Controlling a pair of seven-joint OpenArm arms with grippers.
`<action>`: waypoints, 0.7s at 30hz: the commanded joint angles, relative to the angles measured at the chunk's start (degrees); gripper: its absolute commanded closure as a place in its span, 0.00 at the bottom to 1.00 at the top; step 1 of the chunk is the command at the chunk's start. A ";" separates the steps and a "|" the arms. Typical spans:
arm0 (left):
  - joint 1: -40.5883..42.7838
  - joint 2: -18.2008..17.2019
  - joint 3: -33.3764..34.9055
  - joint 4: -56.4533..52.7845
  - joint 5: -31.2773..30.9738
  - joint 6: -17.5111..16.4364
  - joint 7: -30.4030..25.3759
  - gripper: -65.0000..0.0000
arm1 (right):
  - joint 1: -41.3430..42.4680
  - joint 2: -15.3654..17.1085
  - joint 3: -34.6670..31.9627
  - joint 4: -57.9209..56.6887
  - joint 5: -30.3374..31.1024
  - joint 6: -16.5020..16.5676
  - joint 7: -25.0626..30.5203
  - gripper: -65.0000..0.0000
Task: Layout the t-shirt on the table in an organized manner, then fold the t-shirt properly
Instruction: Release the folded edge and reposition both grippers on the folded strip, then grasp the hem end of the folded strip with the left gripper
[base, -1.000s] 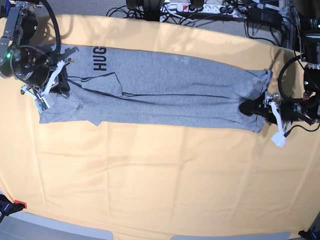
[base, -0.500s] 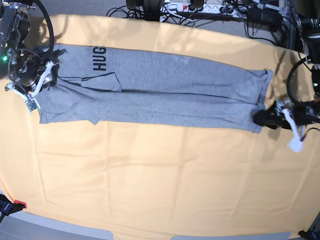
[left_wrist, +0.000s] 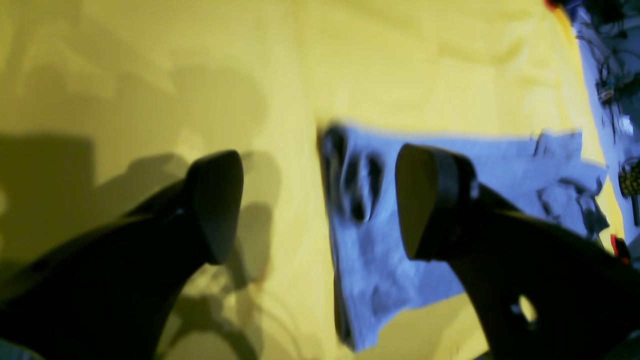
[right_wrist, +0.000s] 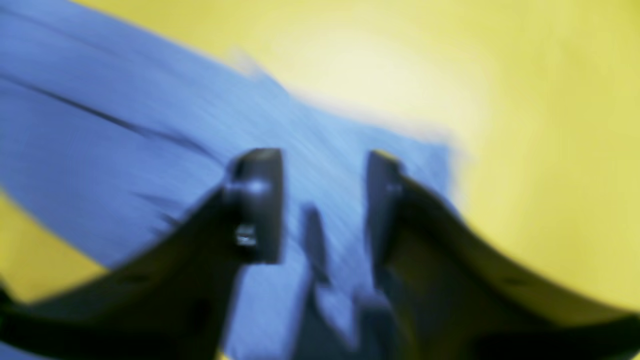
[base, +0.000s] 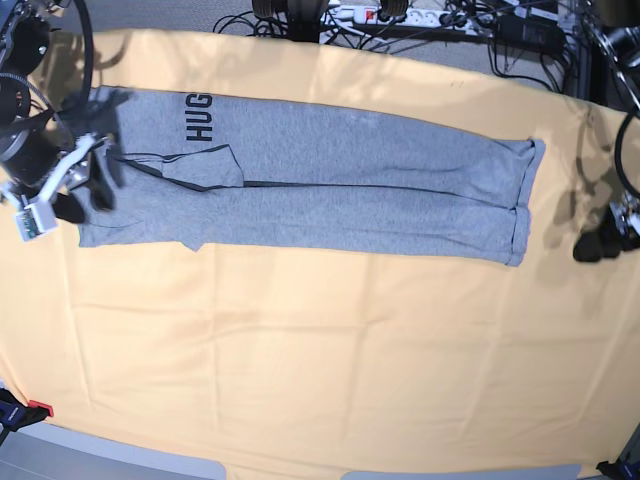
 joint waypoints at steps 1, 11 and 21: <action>0.00 -1.40 -0.85 0.76 -2.34 0.00 -0.88 0.25 | 0.52 -0.13 -0.11 -0.70 1.11 0.12 1.60 0.84; 6.73 -0.87 -7.87 0.76 -5.42 -2.49 -0.88 0.25 | 0.90 -3.02 -12.17 -18.01 -21.81 0.12 15.63 1.00; 8.00 4.22 -7.37 0.76 -6.34 -3.36 -1.18 0.25 | 0.39 -3.02 -13.53 -21.49 -27.71 -2.47 12.26 1.00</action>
